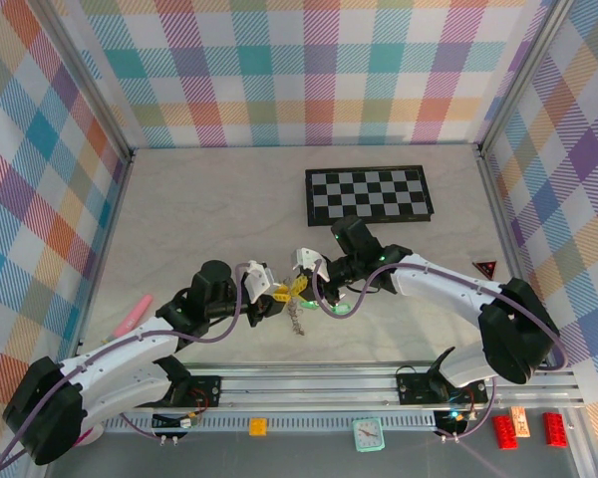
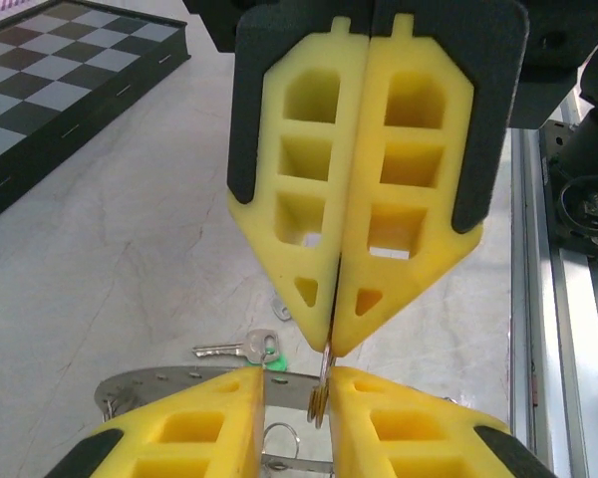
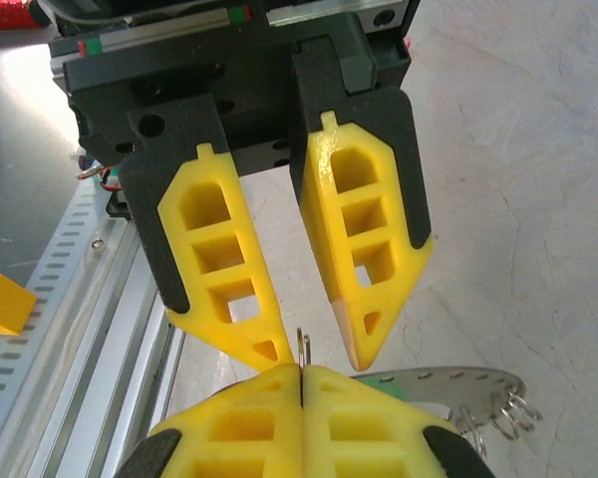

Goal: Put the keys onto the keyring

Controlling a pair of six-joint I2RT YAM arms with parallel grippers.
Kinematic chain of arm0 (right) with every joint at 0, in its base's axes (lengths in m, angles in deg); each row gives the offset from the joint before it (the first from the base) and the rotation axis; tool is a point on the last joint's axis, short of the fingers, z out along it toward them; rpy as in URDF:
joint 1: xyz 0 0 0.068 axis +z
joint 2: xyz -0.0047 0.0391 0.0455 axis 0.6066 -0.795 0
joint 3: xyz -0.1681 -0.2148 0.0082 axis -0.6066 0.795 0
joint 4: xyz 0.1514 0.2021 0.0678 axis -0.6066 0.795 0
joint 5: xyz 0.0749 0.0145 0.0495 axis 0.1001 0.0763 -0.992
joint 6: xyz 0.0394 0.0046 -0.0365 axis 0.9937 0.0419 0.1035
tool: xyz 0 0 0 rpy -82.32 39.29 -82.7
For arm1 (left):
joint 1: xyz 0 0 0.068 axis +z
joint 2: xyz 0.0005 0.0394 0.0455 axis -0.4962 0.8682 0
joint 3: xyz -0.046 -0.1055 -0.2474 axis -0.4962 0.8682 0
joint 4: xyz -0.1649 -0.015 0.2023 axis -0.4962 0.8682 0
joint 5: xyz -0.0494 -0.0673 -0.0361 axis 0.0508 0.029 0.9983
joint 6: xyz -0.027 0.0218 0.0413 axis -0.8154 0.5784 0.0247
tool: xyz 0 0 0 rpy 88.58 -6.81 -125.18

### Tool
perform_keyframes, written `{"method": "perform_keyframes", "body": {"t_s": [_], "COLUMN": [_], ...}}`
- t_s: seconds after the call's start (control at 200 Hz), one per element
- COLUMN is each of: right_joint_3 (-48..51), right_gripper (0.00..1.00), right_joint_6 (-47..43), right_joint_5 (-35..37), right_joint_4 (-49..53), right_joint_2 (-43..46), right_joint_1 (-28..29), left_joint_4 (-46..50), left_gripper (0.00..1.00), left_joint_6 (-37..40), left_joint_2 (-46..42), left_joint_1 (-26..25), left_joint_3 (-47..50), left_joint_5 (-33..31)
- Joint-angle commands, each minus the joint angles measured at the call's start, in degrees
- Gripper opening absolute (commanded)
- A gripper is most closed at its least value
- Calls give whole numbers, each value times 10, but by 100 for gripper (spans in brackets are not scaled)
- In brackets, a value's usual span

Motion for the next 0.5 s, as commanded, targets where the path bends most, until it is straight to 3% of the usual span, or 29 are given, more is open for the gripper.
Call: {"method": "perform_keyframes", "body": {"t_s": [0.0,0.24,0.495], "right_joint_3": [-19,-18,-13], "right_gripper": [0,0,0], "right_joint_6": [-22,-7,7], "right_joint_5": [-18,-41,-40], "right_joint_4": [13,-8,-21], "right_joint_2": [-3,-5,-5], "right_joint_1": [5,7,9], "left_joint_4": [3,12,22], "left_gripper": [21,16,0], "left_joint_6": [9,14,22], "left_joint_2": [-10,1,5], "left_joint_1": [-4,-4,-4], "left_joint_3": [-20,-26,-30], "left_joint_5": [13,19,24]}}
